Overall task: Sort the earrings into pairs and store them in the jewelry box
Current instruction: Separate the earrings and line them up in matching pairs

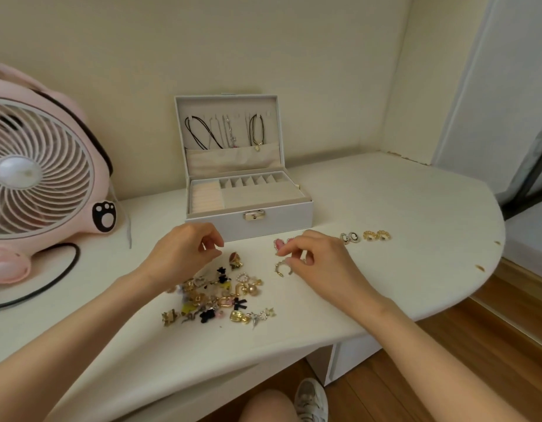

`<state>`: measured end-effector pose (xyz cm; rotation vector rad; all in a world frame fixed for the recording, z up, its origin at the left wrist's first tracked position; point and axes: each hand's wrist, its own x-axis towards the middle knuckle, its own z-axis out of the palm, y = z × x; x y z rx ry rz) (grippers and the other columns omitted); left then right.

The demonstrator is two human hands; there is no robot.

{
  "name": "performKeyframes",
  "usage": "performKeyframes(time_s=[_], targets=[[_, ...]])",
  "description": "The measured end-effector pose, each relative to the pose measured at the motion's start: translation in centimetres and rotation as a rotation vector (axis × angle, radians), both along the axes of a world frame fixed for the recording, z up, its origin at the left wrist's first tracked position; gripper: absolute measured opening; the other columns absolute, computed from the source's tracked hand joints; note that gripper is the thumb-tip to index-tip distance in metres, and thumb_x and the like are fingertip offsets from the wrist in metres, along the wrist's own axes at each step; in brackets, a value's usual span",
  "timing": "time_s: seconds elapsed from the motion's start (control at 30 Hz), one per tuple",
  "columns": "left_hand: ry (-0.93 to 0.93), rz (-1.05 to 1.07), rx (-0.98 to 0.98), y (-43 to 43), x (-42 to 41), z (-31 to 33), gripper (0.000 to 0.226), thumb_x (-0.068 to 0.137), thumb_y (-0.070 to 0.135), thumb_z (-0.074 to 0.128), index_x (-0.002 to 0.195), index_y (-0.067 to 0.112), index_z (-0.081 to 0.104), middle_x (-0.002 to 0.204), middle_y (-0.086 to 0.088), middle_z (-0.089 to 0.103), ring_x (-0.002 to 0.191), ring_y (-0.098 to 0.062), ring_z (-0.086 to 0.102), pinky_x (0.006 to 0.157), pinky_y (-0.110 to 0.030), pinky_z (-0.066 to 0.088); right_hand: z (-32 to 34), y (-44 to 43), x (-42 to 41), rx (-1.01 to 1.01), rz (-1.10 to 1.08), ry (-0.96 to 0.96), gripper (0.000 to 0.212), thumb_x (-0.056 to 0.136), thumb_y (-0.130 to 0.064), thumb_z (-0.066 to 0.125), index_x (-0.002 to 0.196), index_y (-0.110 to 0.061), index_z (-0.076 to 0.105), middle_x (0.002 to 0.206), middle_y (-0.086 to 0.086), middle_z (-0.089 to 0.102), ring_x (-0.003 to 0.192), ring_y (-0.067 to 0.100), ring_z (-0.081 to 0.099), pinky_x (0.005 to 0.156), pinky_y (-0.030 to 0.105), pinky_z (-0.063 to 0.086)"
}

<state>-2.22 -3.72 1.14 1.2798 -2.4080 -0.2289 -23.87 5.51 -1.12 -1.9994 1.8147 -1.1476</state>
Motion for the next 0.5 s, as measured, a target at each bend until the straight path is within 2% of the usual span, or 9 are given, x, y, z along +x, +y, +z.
performKeyframes(time_s=[0.13, 0.27, 0.37, 0.5], targets=[[-0.048, 0.020, 0.018, -0.5, 1.0, -0.3, 0.018, 0.088, 0.009, 0.054, 0.097, 0.022, 0.063, 0.092, 0.007, 0.061, 0.084, -0.010, 0.055, 0.074, -0.026, 0.049, 0.7, -1.6, 2.1, 0.042, 0.069, 0.069, 0.019, 0.089, -0.012, 0.060, 0.100, -0.020, 0.072, 0.092, -0.007, 0.063, 0.071, -0.001, 0.049, 0.078, 0.021, 0.045], [-0.050, 0.039, 0.042, -0.8, 2.0, -0.1, 0.020, 0.087, 0.008, 0.053, 0.095, 0.025, 0.062, 0.092, 0.008, 0.061, 0.085, -0.010, 0.053, 0.075, -0.029, 0.049, 1.5, -3.7, 4.4, 0.094, 0.151, 0.177, 0.029, 0.090, -0.001, 0.053, 0.105, -0.018, 0.071, 0.105, -0.002, 0.066, 0.095, 0.010, 0.057, 0.089, 0.028, 0.047], [-0.059, 0.075, 0.094, -0.9, 3.0, 0.2, 0.026, 0.084, 0.002, 0.050, 0.093, 0.022, 0.062, 0.089, 0.007, 0.059, 0.087, -0.014, 0.054, 0.076, -0.029, 0.048, 1.6, -5.1, 5.6, 0.159, 0.191, 0.325, 0.036, 0.089, 0.003, 0.050, 0.111, -0.019, 0.069, 0.113, -0.001, 0.063, 0.106, 0.015, 0.057, 0.091, 0.032, 0.047], [-0.038, 0.090, 0.194, -1.2, 4.9, 0.0, 0.024, 0.082, 0.002, 0.054, 0.082, 0.025, 0.061, 0.091, 0.004, 0.064, 0.083, -0.013, 0.056, 0.074, -0.023, 0.046, 1.3, -6.2, 6.4, 0.225, 0.165, 0.399, 0.035, 0.089, 0.002, 0.052, 0.111, -0.019, 0.068, 0.114, 0.000, 0.059, 0.105, 0.020, 0.058, 0.087, 0.040, 0.051]])
